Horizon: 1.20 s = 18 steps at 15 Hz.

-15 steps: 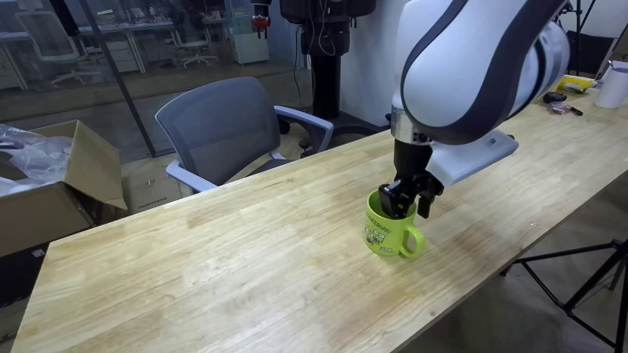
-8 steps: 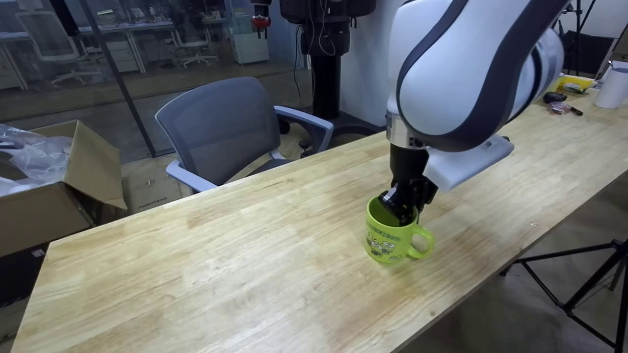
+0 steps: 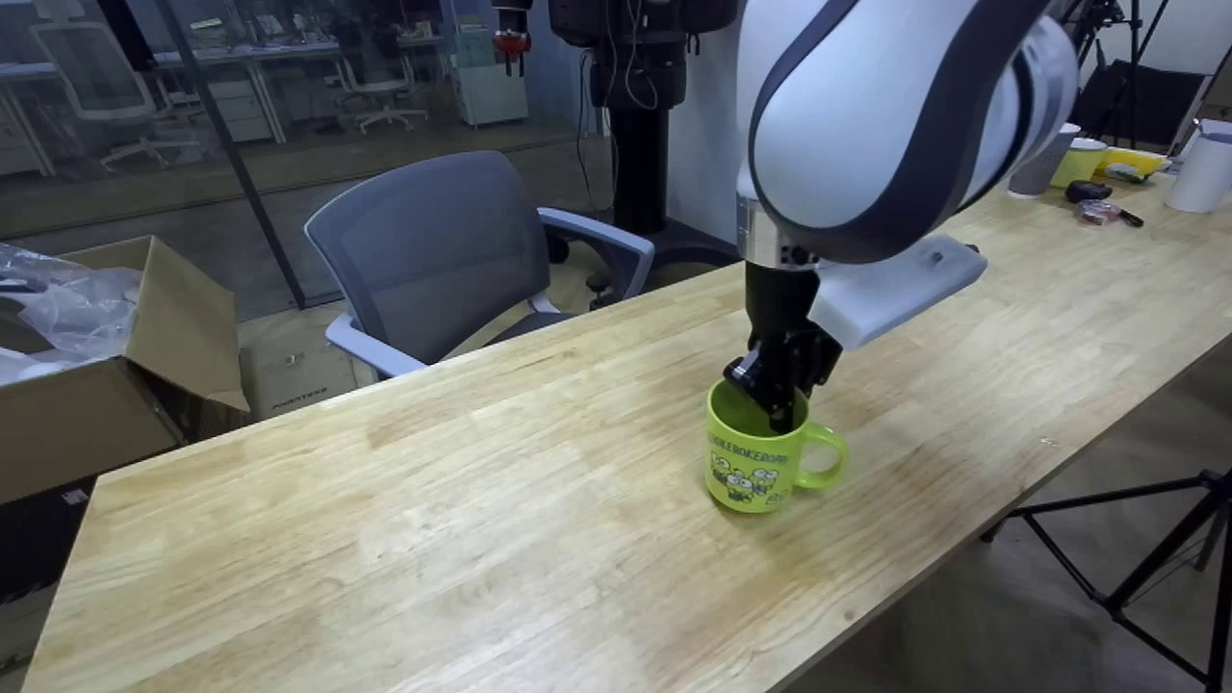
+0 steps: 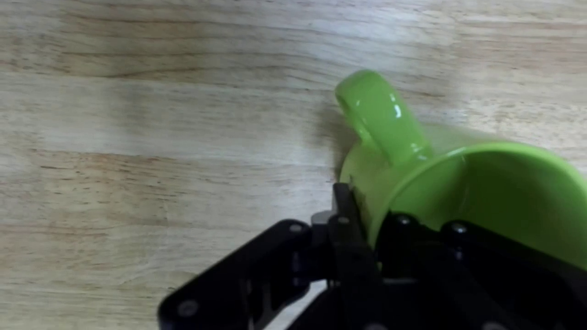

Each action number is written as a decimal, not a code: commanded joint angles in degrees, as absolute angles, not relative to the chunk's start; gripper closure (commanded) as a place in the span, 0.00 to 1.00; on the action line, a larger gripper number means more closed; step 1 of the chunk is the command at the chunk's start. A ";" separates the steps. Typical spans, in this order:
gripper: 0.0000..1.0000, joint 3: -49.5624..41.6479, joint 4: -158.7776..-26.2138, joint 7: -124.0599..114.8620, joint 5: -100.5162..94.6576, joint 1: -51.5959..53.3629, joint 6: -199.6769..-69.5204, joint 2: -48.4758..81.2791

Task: Move the mug to the right

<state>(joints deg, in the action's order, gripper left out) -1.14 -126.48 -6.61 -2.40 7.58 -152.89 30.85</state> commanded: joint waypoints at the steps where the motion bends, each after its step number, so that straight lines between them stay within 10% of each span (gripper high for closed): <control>1: 0.98 -0.93 -124.44 -7.45 -2.92 8.03 -149.17 28.60; 18: 0.98 -4.35 -121.89 -3.09 -3.09 0.89 -144.95 27.92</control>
<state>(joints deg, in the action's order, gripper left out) -3.30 -122.34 -4.04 -2.40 2.97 -146.76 29.35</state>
